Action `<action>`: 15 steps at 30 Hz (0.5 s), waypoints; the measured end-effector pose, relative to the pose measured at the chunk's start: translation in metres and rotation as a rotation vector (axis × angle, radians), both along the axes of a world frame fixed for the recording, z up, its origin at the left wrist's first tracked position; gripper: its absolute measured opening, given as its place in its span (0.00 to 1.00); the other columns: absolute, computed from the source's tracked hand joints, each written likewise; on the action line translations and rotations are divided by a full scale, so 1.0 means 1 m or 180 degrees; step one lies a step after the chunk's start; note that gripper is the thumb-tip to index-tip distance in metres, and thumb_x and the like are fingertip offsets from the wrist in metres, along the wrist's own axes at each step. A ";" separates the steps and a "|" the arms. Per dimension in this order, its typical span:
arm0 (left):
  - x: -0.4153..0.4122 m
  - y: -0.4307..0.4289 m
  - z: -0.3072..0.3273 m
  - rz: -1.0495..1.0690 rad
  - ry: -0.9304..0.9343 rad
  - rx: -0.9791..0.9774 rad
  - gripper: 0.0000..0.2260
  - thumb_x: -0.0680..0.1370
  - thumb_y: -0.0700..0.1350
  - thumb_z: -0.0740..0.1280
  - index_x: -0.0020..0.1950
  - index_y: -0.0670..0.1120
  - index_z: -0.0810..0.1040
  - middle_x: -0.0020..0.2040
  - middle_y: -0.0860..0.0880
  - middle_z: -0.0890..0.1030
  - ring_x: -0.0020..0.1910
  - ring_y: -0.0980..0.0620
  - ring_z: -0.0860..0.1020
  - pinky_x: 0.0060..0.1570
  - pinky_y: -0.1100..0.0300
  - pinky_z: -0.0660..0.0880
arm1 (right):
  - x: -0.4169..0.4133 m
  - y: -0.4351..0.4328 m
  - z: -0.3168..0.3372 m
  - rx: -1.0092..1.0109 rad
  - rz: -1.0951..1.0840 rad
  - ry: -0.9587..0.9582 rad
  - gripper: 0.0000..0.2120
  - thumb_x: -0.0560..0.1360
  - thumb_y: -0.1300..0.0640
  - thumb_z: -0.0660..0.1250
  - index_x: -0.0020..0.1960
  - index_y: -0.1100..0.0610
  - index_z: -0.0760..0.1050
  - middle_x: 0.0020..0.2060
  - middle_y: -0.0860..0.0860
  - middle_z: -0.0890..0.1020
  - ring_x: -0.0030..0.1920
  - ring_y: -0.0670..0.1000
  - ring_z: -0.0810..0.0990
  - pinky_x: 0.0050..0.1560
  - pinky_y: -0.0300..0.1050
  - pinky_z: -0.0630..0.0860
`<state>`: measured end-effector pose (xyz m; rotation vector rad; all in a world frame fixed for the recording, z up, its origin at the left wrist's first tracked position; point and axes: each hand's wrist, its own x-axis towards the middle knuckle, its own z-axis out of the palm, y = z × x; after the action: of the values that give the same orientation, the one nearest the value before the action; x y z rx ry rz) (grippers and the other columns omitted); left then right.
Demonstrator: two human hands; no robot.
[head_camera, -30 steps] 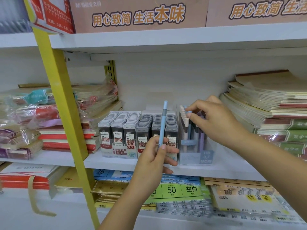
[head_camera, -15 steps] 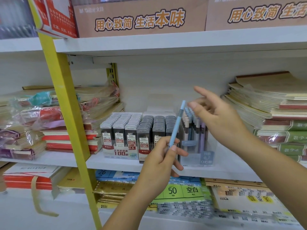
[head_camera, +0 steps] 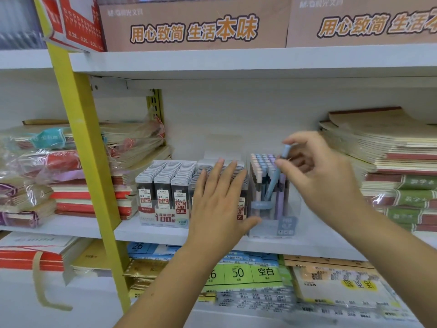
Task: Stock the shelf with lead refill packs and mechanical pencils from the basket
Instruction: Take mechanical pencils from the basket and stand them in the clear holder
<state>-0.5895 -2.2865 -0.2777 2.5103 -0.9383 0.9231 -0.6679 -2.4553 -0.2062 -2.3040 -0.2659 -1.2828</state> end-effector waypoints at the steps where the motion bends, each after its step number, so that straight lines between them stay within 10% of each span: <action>1: 0.002 -0.001 -0.002 0.0035 0.0022 0.0036 0.41 0.72 0.68 0.67 0.79 0.50 0.62 0.81 0.50 0.60 0.81 0.48 0.52 0.78 0.49 0.39 | 0.002 0.001 -0.005 -0.0049 0.0036 -0.0010 0.14 0.74 0.57 0.72 0.56 0.47 0.72 0.39 0.39 0.77 0.40 0.42 0.79 0.43 0.31 0.76; 5: 0.005 -0.001 -0.008 0.0053 -0.0172 -0.0061 0.40 0.68 0.66 0.73 0.74 0.47 0.71 0.73 0.49 0.74 0.74 0.46 0.69 0.74 0.47 0.53 | 0.010 0.003 -0.020 -0.0403 -0.0140 0.0083 0.13 0.72 0.56 0.73 0.55 0.54 0.77 0.40 0.46 0.79 0.38 0.44 0.77 0.40 0.31 0.72; 15: 0.009 -0.001 -0.010 0.0047 -0.0242 -0.0110 0.39 0.69 0.67 0.72 0.74 0.48 0.70 0.73 0.50 0.74 0.73 0.46 0.70 0.73 0.46 0.54 | 0.015 0.004 -0.021 -0.0034 -0.0034 0.0326 0.12 0.73 0.53 0.72 0.54 0.49 0.74 0.39 0.45 0.81 0.40 0.43 0.78 0.40 0.28 0.70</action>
<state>-0.5810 -2.2872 -0.2880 2.4719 -0.9194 1.0370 -0.6527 -2.4518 -0.2274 -2.3745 -0.2264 -1.1666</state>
